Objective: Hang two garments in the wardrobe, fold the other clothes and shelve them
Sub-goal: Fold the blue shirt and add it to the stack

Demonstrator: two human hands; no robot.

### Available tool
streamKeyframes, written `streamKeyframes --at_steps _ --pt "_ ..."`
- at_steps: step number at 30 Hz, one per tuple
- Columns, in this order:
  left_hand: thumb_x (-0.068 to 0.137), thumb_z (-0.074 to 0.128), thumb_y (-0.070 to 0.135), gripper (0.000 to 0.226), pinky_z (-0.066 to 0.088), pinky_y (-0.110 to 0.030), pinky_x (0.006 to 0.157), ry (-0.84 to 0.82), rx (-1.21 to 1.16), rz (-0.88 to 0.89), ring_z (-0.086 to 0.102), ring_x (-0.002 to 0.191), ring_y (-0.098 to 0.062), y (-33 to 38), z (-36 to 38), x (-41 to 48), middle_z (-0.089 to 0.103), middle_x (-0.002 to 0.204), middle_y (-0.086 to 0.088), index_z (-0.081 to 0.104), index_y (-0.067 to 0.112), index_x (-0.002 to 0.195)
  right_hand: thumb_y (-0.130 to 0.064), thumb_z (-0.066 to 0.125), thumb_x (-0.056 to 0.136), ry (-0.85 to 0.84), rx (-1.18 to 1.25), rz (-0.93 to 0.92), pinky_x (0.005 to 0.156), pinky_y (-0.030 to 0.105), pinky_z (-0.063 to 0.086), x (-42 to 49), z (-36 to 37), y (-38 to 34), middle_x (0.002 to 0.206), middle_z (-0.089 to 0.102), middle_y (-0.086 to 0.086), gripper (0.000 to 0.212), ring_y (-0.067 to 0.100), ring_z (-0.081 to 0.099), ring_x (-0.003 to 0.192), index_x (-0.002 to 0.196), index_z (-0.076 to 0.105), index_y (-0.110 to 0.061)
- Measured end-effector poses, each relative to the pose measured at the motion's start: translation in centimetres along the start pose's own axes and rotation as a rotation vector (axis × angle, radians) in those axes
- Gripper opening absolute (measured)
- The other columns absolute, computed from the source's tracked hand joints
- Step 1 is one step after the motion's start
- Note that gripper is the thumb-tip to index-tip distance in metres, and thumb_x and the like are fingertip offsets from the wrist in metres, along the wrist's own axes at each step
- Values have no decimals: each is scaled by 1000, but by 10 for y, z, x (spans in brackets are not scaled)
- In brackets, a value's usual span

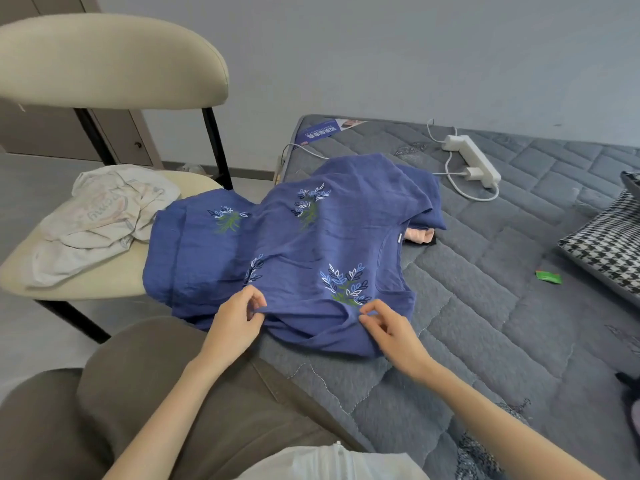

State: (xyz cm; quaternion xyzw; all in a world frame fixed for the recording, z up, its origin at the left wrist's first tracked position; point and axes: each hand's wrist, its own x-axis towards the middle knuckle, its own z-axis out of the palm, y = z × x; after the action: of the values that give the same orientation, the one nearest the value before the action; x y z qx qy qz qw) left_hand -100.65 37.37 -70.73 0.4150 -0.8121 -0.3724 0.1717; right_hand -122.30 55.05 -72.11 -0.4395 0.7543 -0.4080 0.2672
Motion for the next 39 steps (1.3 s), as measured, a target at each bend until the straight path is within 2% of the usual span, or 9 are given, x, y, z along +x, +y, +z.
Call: streamKeyframes --at_steps 3,5,9,17,22,25,29,36,39 --pt "87 55 10 19 35 -21 56 -61 -61 -115 49 60 -11 8 7 6 52 64 4 46 25 81 -17 54 96 47 -46 82 57 22 37 8 1 3 58 52 -13 17 4 40 49 84 52 -30" --pt "87 55 12 10 30 -20 52 -85 -54 -177 43 53 -8 9 11 9 48 57 5 51 20 85 -12 54 93 81 -125 42 69 28 46 6 2 1 88 61 -18 18 0 51 65 95 53 -30" --pt "86 62 3 9 52 -25 55 -199 -330 -310 57 58 -11 9 7 7 57 70 -5 60 11 91 -8 49 78 -121 -558 -395 91 28 42 -4 3 -7 147 31 -11 63 15 41 114 131 43 -41" --pt "84 65 4 10 58 -28 64 -362 -444 -349 64 63 -8 6 -9 9 61 64 -2 68 13 90 -38 47 93 -117 -917 -365 94 39 38 9 24 -18 160 5 1 31 30 39 119 124 52 -36" --pt "84 66 8 4 57 -26 58 -359 -404 -390 65 55 -10 7 -16 16 63 56 1 67 12 85 -38 44 96 -216 -837 -323 93 35 34 18 7 -18 149 32 -10 18 22 41 115 104 56 -27" --pt "83 64 5 8 55 -25 51 -277 -383 -466 62 46 -15 13 -20 29 59 48 -2 65 12 87 -25 53 95 -209 -391 -238 79 30 43 24 -12 -23 94 61 -10 8 10 53 84 88 54 -22" --pt "83 59 6 9 53 -21 45 -262 -365 -526 59 40 -11 30 -22 55 57 46 3 64 13 84 -23 53 97 -109 -139 -99 54 14 33 39 -30 -22 51 44 -11 24 3 35 50 78 41 -32" --pt "86 68 33 24 57 -31 70 -291 -542 -585 66 76 -21 41 -7 81 72 98 -5 63 15 101 -13 48 98 97 -100 94 50 20 32 75 -24 -3 46 37 -9 12 7 34 45 98 43 -24" --pt "86 66 38 34 49 -25 73 -214 -346 -479 58 95 -14 27 13 78 63 114 -3 60 15 110 -18 47 98 148 -84 206 55 17 38 78 -23 5 54 49 0 19 13 48 54 115 38 -18"
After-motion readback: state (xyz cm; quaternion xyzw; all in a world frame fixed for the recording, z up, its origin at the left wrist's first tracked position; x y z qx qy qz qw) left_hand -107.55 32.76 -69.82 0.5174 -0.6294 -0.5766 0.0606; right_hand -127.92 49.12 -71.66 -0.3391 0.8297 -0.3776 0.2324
